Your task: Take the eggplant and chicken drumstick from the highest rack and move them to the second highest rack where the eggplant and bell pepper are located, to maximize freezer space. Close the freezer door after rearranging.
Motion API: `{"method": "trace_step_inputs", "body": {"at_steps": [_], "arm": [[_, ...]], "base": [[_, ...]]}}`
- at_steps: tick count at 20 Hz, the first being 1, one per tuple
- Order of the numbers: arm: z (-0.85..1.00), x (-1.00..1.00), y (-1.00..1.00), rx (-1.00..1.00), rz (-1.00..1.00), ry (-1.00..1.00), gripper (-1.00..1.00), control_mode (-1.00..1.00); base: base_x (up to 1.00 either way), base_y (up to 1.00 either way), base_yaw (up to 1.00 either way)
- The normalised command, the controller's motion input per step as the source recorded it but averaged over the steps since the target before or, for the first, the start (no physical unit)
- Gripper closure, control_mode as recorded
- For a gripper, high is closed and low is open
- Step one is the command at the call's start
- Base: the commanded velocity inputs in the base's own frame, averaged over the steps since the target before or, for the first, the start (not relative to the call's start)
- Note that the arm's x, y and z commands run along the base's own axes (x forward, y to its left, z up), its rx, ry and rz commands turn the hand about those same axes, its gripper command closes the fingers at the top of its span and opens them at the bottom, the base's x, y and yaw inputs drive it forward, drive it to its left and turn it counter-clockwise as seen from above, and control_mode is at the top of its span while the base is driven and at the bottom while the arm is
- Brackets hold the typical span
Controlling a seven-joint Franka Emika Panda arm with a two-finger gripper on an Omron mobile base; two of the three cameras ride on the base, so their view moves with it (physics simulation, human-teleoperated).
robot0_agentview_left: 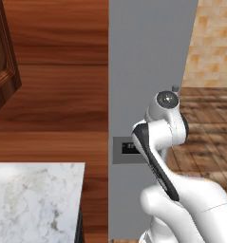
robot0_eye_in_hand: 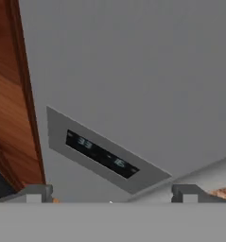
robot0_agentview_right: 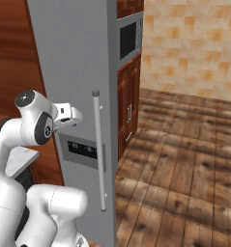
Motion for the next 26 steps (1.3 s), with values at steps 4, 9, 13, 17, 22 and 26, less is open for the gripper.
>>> {"method": "trace_step_inputs", "body": {"at_steps": [4,9,13,17,22,26], "arm": [[-0.25,0.88,0.0,0.09,-0.08,-0.06,-1.0,-1.0],[-0.23,0.89,-0.02,0.1,-0.05,-0.05,-1.0,-1.0],[-0.17,0.91,-0.02,0.13,0.0,0.0,-1.0,-1.0],[-0.09,0.89,-0.04,0.2,0.0,0.0,-1.0,-1.0],[-0.15,0.48,0.15,0.19,0.18,-0.02,-1.0,-1.0],[-0.05,0.06,0.6,0.03,0.35,0.0,-1.0,-1.0]], "base": [[0.0,0.0,0.0],[0.0,0.0,0.0],[0.0,0.0,0.0],[0.0,0.0,0.0],[0.0,0.0,0.0],[0.0,0.0,0.0]]}}
